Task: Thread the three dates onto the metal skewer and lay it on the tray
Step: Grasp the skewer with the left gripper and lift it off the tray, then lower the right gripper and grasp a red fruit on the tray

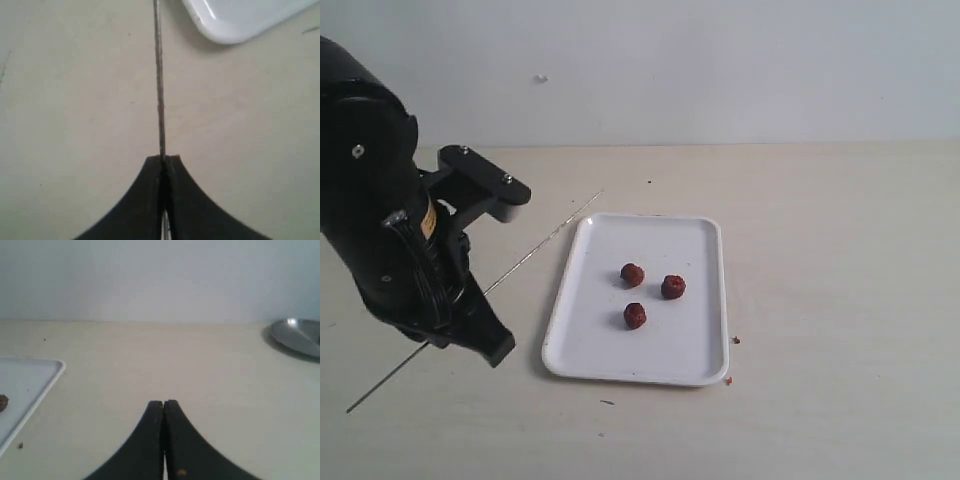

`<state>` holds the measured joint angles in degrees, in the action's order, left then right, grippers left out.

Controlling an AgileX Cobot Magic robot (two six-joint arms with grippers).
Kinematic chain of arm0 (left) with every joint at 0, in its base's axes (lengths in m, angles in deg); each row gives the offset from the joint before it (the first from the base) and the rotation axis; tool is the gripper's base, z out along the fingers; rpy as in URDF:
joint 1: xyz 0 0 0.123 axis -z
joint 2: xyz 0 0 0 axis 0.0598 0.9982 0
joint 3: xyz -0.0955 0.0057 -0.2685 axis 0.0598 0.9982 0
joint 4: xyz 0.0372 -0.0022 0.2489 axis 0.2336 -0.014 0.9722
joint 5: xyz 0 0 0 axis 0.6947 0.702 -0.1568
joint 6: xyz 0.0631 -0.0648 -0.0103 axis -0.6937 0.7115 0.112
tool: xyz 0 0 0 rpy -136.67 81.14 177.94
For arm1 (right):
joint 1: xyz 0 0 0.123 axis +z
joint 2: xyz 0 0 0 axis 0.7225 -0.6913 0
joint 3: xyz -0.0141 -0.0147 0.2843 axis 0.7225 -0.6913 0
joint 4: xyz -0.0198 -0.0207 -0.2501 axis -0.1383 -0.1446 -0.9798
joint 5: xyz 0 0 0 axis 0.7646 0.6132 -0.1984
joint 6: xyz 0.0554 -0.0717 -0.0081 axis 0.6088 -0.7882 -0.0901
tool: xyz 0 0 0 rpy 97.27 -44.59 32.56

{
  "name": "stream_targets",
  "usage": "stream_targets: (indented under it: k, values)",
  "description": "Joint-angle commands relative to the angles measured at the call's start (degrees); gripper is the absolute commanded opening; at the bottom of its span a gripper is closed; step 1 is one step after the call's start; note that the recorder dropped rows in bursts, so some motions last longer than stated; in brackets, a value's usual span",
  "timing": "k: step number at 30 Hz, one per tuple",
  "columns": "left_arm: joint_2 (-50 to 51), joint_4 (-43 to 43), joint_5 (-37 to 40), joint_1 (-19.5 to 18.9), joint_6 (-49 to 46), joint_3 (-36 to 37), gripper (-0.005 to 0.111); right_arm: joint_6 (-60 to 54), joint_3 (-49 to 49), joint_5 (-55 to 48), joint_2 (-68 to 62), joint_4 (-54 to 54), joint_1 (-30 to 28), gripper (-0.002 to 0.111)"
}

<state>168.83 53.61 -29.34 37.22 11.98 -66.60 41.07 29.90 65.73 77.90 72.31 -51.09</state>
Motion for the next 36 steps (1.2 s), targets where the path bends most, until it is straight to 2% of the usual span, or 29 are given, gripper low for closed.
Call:
stream_targets:
  k: [1, 6, 14, 21, 25, 29, 32, 34, 36]
  values:
    - [-0.8, 1.8, 0.0, 0.3, -2.6, 2.8, 0.0, 0.6, -0.1, 10.7, 0.2, -0.5, -0.2, 0.0]
    - [-0.8, 1.7, -2.7, 0.3, -3.9, 3.9, 0.0, 0.8, -0.1, 23.5, 0.2, 5.4, -0.2, 0.0]
    - [-0.8, 1.6, -3.0, 0.3, -3.9, 3.9, 0.0, 1.3, -0.1, 25.3, 0.2, 6.0, -0.2, 0.0]
    - [-0.8, 1.6, -2.0, 0.3, -5.9, 3.9, 0.0, 21.3, 1.7, 35.1, 0.2, 5.4, -0.2, 0.0]
    - [-0.8, 1.0, -1.8, 0.3, -5.9, 4.1, 0.0, 20.8, 9.8, 29.9, -5.7, 3.0, -0.2, 0.0]
    - [-0.7, 0.2, -3.6, 0.3, -5.4, 5.1, 0.0, 20.7, 21.0, 23.2, -22.1, -6.4, -0.2, 0.0]
    - [-0.7, -1.6, -4.4, 0.3, -5.4, 5.3, 0.0, 20.7, 30.4, 14.3, -36.9, -17.0, -0.2, 0.0]
    - [-0.7, -1.9, -4.2, 0.3, -5.4, 5.3, 0.0, 16.2, 36.7, 6.5, -47.5, -21.7, 0.4, 0.0]
    - [-0.7, -2.1, -4.2, 0.3, -5.4, 5.3, 0.0, 7.6, 42.4, -1.1, -56.8, -21.5, 2.1, 0.0]
